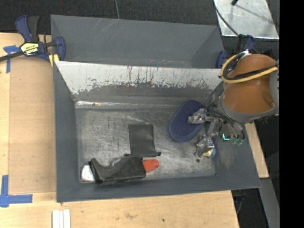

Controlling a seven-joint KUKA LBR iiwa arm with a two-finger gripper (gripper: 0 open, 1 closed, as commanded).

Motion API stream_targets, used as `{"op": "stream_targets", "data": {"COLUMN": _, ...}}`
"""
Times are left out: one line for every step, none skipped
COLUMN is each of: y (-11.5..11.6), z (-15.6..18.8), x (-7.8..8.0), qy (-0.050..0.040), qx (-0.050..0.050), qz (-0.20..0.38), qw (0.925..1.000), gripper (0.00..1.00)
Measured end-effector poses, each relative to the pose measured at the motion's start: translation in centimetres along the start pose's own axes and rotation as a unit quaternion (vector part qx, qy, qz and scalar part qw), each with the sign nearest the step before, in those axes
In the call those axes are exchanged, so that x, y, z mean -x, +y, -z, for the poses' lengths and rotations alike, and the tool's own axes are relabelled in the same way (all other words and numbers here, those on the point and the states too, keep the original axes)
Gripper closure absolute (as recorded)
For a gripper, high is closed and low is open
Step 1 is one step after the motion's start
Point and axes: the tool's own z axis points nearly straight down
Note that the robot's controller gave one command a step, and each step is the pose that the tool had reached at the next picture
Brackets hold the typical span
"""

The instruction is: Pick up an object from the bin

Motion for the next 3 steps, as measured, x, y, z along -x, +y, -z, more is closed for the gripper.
{"op": "stream_targets", "data": {"y": 3.2, "z": -4.7, "x": 5.7, "qy": -0.0053, "qx": 0.000, "qz": -0.050, "qw": 0.9987, "gripper": 0.00}}
{"op": "stream_targets", "data": {"y": 2.9, "z": -4.1, "x": 6.0, "qy": -0.0145, "qx": -0.001, "qz": -0.051, "qw": 0.9986, "gripper": 1.00}}
{"op": "stream_targets", "data": {"y": -0.6, "z": 8.9, "x": 8.5, "qy": -0.0083, "qx": -0.002, "qz": 0.074, "qw": 0.9972, "gripper": 1.00}}
